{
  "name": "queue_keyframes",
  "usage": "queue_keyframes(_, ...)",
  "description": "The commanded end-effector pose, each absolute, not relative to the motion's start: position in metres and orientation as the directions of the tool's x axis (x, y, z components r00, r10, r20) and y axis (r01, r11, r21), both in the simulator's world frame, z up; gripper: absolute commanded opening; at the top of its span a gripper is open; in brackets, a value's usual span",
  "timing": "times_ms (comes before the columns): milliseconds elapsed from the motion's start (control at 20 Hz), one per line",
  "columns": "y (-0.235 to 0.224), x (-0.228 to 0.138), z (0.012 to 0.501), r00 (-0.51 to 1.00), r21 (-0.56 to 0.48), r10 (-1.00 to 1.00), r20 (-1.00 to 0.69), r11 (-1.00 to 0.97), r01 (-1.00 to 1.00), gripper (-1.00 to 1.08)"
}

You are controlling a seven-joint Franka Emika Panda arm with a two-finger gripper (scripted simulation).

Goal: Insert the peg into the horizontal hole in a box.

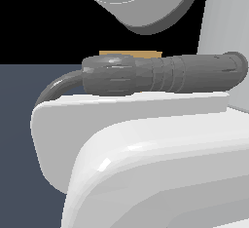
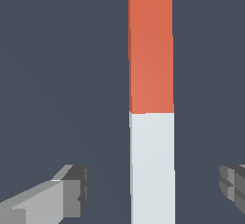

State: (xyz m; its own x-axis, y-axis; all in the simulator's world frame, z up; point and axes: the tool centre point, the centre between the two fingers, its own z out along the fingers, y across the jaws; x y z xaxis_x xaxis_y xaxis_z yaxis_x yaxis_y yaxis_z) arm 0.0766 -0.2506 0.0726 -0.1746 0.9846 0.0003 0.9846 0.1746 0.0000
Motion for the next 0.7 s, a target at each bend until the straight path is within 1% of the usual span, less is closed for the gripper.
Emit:
queue_keyframes(0, -0.2560, 0.0804, 0.0705, -0.182, 0.000, 0.983, 0.000, 0.182, 0.983, 1.00)
queue_keyframes(650, -0.2624, 0.0847, 0.0645, -0.188, 0.000, 0.982, 0.000, 0.188, 0.982, 1.00)
